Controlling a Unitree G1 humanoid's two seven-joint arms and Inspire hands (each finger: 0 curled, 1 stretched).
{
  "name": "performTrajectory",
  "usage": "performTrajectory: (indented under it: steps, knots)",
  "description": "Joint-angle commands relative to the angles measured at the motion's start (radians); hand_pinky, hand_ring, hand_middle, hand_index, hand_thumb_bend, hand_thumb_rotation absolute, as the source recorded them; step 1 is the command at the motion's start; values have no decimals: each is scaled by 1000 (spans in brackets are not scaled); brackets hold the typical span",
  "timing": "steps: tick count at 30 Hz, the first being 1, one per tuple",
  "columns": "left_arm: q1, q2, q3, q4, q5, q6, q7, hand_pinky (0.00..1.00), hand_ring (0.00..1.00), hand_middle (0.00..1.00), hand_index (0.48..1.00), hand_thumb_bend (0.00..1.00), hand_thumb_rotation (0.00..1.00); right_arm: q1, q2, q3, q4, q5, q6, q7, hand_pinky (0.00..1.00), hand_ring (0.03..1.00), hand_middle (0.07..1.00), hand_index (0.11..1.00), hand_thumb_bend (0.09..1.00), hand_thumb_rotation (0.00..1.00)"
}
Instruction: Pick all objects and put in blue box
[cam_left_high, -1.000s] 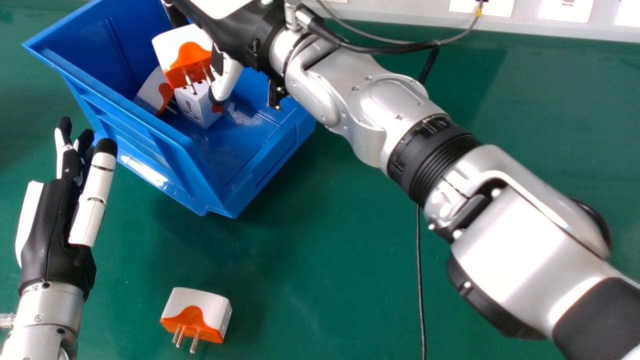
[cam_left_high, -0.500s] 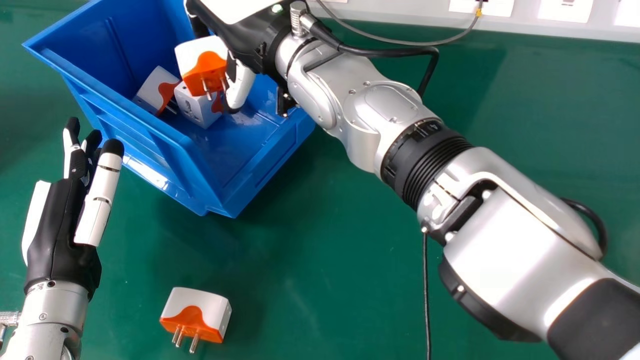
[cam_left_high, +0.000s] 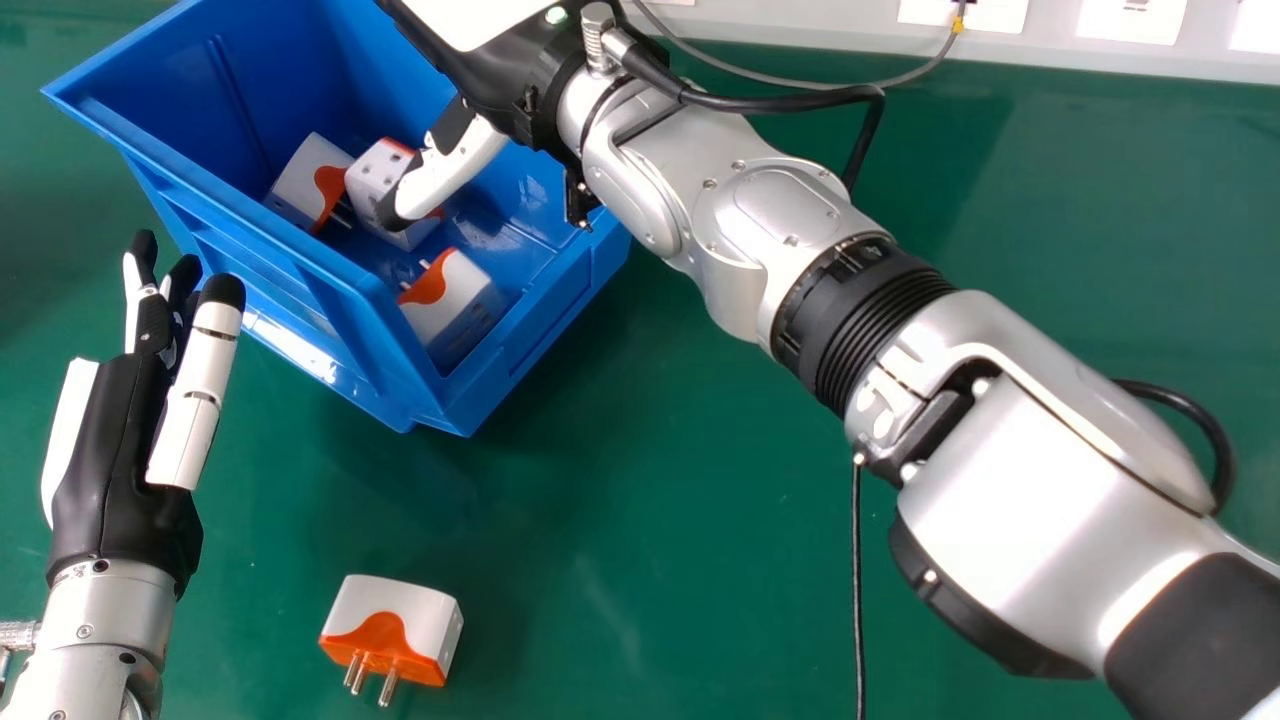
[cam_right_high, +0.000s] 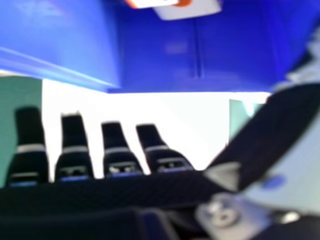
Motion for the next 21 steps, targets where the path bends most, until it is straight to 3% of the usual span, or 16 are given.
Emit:
performTrajectory:
  steps: [1, 4, 14, 18, 21]
  knots:
    - [-4, 10, 1, -13, 9, -28, -1, 1000, 1000, 1000, 1000, 412, 857, -26, -10, 5, -27, -8, 7, -24, 875, 990, 993, 995, 804, 722]
    - [-7, 13, 1, -3, 15, -37, 0, 1000, 1000, 1000, 1000, 410, 856, -24, -13, 11, -30, -7, 9, -23, 890, 997, 998, 999, 801, 733]
    - [-1, 9, 2, -12, 14, -30, 2, 1000, 1000, 1000, 1000, 411, 855, 9, -56, 9, -120, -5, 8, -9, 887, 1000, 1000, 1000, 787, 732]
    - [0, 7, 10, -5, 6, -32, 4, 1000, 1000, 1000, 1000, 407, 854, 246, -195, -67, -558, 17, 19, -5, 889, 1000, 1000, 1000, 760, 718]
    - [-2, 8, 13, 1, 4, -28, 6, 1000, 1000, 1000, 1000, 405, 854, 405, -253, -110, -824, 23, 27, 31, 892, 1000, 1000, 1000, 733, 703]
